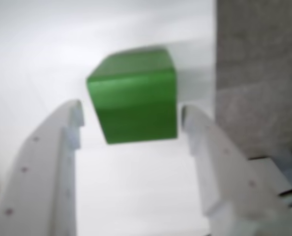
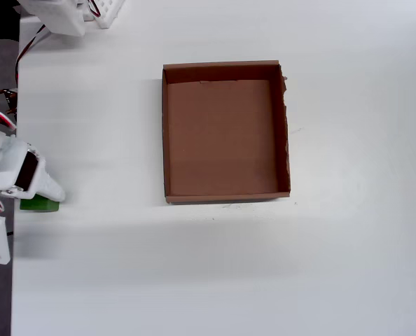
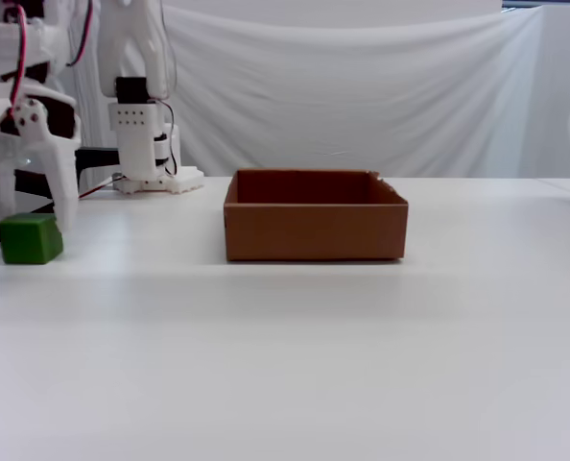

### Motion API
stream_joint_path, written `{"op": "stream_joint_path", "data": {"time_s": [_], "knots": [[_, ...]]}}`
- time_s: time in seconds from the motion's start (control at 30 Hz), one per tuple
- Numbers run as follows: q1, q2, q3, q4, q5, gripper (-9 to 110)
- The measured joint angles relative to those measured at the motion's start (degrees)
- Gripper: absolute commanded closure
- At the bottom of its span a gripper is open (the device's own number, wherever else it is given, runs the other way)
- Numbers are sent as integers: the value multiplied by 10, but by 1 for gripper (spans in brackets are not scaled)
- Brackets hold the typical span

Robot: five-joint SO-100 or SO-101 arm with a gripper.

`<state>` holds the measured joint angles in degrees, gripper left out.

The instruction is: Grasp a green cube and put it in a box.

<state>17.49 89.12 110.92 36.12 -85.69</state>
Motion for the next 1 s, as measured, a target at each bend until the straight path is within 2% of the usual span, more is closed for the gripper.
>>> {"op": "stream_joint_path", "data": {"time_s": [1.0], "knots": [[-4, -19, -21, 10, -2, 81]]}}
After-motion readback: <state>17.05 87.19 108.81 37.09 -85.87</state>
